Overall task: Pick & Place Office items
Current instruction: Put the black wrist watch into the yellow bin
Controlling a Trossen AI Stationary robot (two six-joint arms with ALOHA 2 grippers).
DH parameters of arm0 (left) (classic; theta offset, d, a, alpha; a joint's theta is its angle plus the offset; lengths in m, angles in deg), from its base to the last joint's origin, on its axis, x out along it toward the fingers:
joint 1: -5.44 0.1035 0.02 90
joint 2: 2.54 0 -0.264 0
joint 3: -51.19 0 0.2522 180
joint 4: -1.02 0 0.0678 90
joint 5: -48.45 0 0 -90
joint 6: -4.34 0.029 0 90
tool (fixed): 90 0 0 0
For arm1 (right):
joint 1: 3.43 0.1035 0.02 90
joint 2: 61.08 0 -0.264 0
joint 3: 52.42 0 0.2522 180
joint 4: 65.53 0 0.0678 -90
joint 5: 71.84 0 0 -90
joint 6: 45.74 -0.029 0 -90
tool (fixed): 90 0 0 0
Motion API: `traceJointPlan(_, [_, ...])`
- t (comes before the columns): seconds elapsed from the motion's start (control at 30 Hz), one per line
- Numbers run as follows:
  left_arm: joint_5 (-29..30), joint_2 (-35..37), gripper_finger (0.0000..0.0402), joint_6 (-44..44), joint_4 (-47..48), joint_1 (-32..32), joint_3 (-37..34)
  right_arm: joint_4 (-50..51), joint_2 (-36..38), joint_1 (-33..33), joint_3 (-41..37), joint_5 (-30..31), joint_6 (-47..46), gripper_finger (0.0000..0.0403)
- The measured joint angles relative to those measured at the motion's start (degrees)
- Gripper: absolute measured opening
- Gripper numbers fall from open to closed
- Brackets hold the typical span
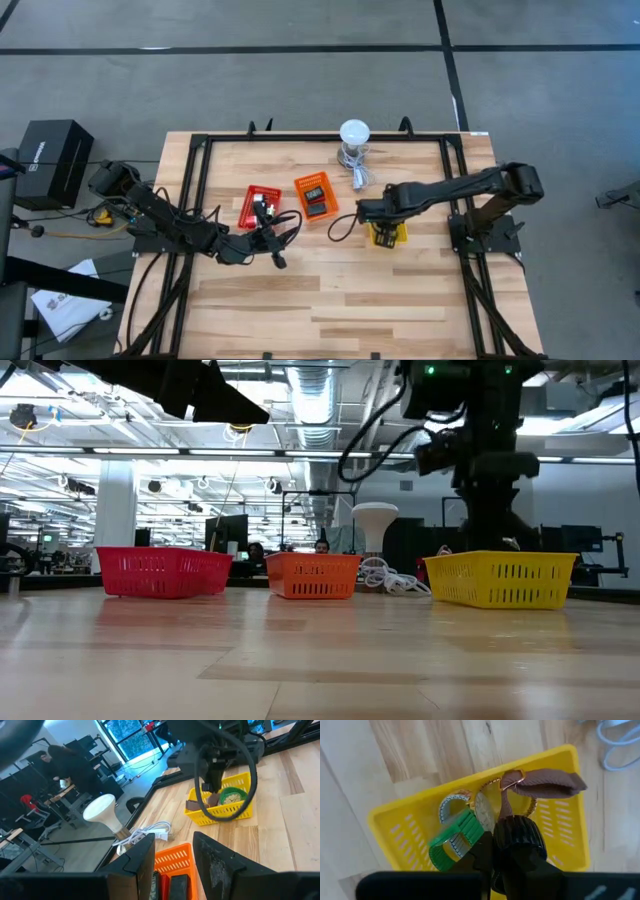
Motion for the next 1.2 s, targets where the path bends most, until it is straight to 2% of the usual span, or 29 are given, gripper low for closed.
traceJointPlan(0.3, [0.0, 0.0, 0.0129, 0.0, 0.0, 0.0, 0.0, -0.2, -3.9, -1.1, 0.0, 0.2, 0.1, 0.0025])
traceJointPlan(0.83, [0.0, 0.0, 0.0129, 0.0, 0.0, 0.0, 0.0, 0.4, -3.3, -2.2, 0.0, 1.7, -1.8, 0.0066])
traceJointPlan(1.2, [0.0, 0.0, 0.0129, 0.0, 0.0, 0.0, 0.0, 8.4, -3.3, -2.1, 5.3, 2.0, -1.8, 0.0069])
